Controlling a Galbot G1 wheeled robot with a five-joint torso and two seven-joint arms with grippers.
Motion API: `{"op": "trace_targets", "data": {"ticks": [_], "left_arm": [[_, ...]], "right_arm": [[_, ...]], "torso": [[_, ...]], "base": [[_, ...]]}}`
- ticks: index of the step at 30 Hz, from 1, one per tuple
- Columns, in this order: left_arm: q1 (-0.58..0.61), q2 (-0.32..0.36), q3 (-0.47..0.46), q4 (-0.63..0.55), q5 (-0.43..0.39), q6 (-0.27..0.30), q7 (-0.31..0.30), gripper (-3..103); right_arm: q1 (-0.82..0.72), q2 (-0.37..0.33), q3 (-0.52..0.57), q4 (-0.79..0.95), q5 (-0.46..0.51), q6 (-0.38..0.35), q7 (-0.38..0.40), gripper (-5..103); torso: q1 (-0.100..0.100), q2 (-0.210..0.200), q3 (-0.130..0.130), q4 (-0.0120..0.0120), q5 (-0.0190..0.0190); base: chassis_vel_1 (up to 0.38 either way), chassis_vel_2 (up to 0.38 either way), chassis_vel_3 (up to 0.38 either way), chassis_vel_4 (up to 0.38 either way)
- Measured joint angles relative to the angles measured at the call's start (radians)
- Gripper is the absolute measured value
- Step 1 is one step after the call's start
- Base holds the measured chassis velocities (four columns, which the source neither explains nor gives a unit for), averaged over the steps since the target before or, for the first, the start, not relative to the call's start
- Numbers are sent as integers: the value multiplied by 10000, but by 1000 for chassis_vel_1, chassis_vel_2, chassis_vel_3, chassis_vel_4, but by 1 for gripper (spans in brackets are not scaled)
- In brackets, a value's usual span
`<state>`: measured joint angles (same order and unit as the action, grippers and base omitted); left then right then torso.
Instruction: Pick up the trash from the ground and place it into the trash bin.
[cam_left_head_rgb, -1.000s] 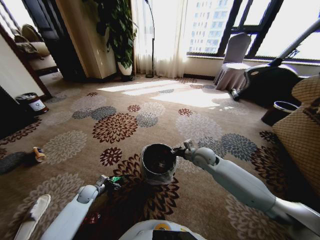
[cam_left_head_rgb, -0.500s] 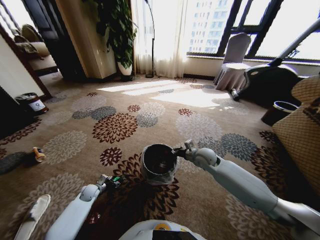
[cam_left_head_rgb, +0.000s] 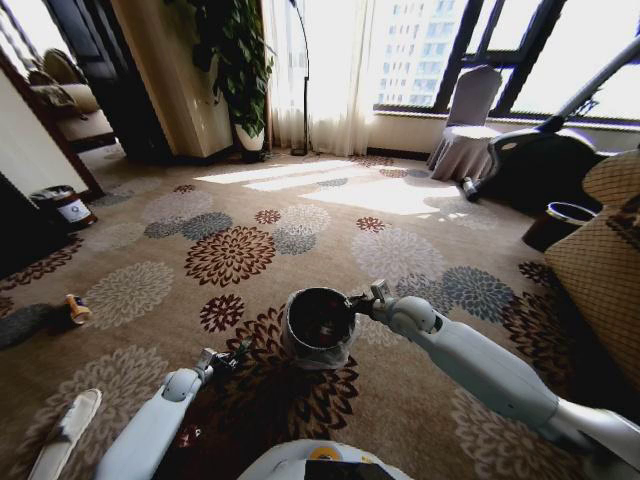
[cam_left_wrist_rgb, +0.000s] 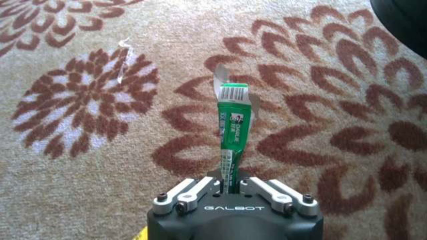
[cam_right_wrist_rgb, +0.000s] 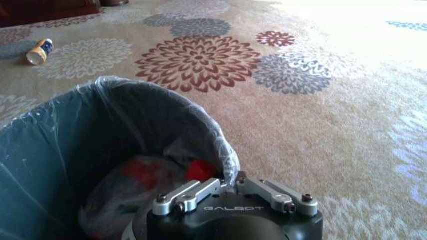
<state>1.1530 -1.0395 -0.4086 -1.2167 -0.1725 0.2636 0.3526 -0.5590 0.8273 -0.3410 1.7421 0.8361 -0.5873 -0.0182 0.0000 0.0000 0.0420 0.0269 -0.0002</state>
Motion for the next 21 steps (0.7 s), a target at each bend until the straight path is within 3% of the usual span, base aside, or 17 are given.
{"op": "trace_targets", "data": {"ticks": [5, 9, 10, 13, 14, 16, 18, 19, 20, 21], "left_arm": [[-53, -35, -66, -279, -573, -80, -788, 2], [-27, -155, -173, -1121, -1981, -406, -2582, 0], [-27, -155, -173, -1121, -1981, -406, -2582, 0], [91, -115, -468, -2653, -2811, -478, -3622, 0], [91, -115, -468, -2653, -2811, -478, -3622, 0], [47, 63, -585, -3780, -3328, -246, -4358, 0], [-197, 267, -555, -5032, -3675, 261, -5560, 0], [-197, 267, -555, -5032, -3675, 261, -5560, 0], [-392, 368, -383, -5940, -4052, 665, -6463, 0], [-515, 408, -276, -6438, -4275, 891, -6889, 0]], "right_arm": [[-136, 8, 140, 69, -85, 11, 0, 1], [-318, -11, 373, 138, -273, 40, -1, 1], [-318, -11, 373, 138, -273, 40, -1, 1], [-553, 2, 563, 200, -454, 49, 0, 1], [-553, 2, 563, 200, -454, 49, 0, 1], [-715, 29, 635, 244, -574, 50, -2, 1], [-794, 83, 659, 257, -622, 51, -1, 1], [-794, 83, 659, 257, -622, 51, -1, 1], [-797, 129, 657, 256, -629, 51, 0, 1], [-795, 169, 645, 245, -631, 52, -1, 1]], "torso": [[0, 0, 0, 0, 1], [0, 0, 0, -1, -3], [0, 0, 0, -1, -3], [0, 0, 0, 0, 2], [0, 0, 0, 0, 2], [0, 0, 0, -1, 6], [0, 0, -1, -4, 3], [0, 0, -1, -4, 3], [0, 0, 0, 0, 2], [0, 0, 0, -1, 4]], "base": [[0, 0, 0, 0], [0, 0, 0, 0], [0, 0, 0, 0], [0, 0, 0, 0], [0, 0, 0, 0], [0, 0, 0, 0], [0, 0, 0, 0], [0, 0, 0, 0], [0, 0, 0, 0], [0, 0, 0, 0]]}}
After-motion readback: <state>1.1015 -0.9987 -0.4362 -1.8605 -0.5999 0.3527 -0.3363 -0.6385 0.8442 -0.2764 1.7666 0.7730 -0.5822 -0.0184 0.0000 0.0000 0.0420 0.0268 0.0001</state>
